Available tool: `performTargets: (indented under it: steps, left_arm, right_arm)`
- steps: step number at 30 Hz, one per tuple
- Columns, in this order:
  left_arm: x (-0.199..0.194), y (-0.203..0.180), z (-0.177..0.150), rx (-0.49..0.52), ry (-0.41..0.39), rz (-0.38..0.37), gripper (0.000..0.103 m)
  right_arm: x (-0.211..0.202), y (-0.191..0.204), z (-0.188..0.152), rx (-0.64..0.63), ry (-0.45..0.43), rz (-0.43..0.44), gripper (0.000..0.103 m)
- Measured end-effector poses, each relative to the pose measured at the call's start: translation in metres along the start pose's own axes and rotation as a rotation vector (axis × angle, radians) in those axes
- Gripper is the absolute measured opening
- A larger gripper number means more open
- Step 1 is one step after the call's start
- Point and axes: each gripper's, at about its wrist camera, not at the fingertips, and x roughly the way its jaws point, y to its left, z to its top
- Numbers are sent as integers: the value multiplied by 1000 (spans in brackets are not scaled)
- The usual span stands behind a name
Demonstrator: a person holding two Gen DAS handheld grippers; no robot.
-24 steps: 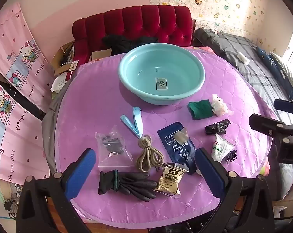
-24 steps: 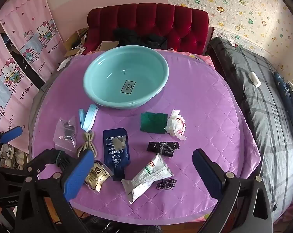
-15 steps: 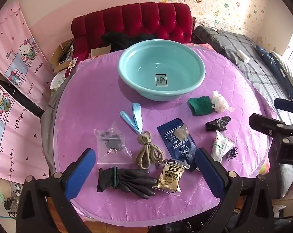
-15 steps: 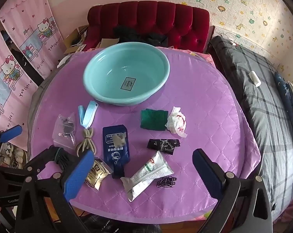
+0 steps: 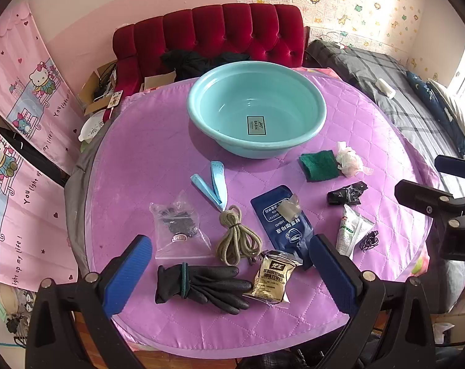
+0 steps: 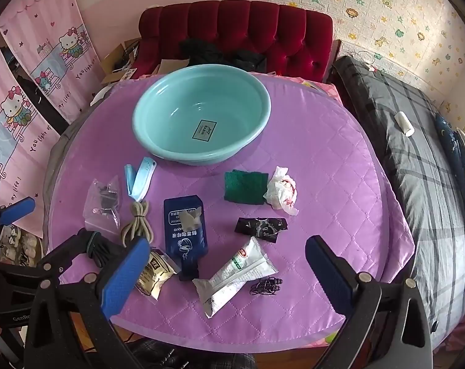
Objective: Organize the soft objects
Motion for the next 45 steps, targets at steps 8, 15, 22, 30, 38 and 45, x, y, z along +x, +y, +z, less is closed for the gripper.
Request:
performTargets:
  steps: [8, 15, 22, 30, 38, 45]
  left_arm:
    - [0, 1, -1, 2, 1, 2, 103]
    - [1, 1, -1, 2, 0, 3, 103]
    - [3, 4, -3, 0, 2, 1, 103]
    - [6, 8, -4, -4, 4, 10, 103]
    - [7, 7, -5, -9, 11, 21, 103]
    - [6, 7, -6, -9, 10, 21, 103]
  right_arm:
    - [2, 1, 0, 0, 5, 2, 103]
    - [2, 0, 1, 0, 2, -1, 103]
    - [3, 0, 2, -7, 7, -5, 103]
    - [3, -1, 2, -7, 7, -3, 103]
    - [2, -5, 2, -8, -2, -5, 103]
    - [2, -6, -1, -10, -7, -7, 103]
